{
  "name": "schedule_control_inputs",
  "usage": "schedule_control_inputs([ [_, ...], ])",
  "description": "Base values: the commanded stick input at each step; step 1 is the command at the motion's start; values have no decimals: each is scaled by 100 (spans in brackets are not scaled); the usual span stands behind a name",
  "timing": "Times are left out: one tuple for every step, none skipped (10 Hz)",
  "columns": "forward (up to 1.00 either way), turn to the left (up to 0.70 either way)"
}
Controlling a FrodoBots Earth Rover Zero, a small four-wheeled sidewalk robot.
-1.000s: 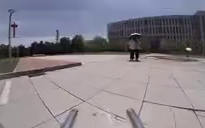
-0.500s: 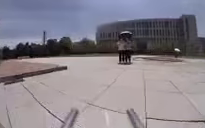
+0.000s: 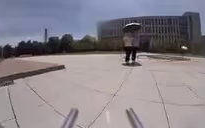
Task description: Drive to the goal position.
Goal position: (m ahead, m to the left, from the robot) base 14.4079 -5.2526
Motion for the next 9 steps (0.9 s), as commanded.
schedule_control_inputs([
  [100, 37],
  [100, 20],
  [100, 0],
  [100, 0],
  [100, 0],
  [100, -1],
  [100, -3],
  [100, -4],
  [100, -37],
])
